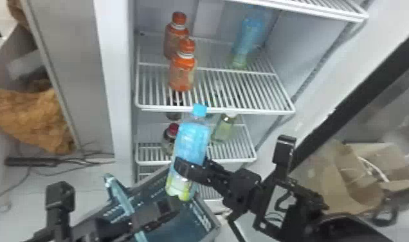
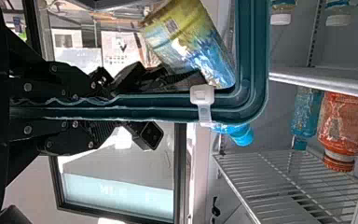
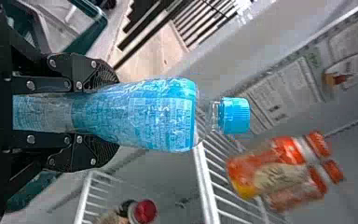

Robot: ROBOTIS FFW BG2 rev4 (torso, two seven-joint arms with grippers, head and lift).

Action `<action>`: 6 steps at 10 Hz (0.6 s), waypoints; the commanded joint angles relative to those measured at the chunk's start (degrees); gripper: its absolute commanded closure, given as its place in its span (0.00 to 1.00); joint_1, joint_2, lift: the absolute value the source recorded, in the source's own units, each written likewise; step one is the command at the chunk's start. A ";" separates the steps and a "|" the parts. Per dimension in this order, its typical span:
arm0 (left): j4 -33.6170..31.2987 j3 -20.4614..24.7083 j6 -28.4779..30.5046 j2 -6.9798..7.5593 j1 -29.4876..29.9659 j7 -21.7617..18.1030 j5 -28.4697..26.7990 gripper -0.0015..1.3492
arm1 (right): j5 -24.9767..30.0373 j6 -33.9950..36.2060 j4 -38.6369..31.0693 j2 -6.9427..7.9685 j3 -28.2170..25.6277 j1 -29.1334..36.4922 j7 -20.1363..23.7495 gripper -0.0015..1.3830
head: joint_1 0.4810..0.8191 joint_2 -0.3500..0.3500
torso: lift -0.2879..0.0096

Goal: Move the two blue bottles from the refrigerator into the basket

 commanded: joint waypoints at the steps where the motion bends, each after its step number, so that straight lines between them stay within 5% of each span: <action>1: 0.00 0.11 -0.14 0.00 0.03 0.00 0.06 0.89 | -0.03 2.53 0.14 -0.68 1.15 -0.33 0.63 0.92 | 0.63 0.15 | 0.93; 5: 0.14 0.22 -0.14 -0.09 -0.11 0.00 0.06 0.89 | 0.20 7.17 1.13 -1.83 3.43 -0.19 2.30 0.92 | 0.63 0.21 | 0.93; 6: 0.14 0.22 -0.14 -0.09 -0.25 0.00 0.06 0.89 | 0.54 9.14 0.84 -2.00 3.43 0.09 2.47 0.83 | 0.63 0.21 | 0.93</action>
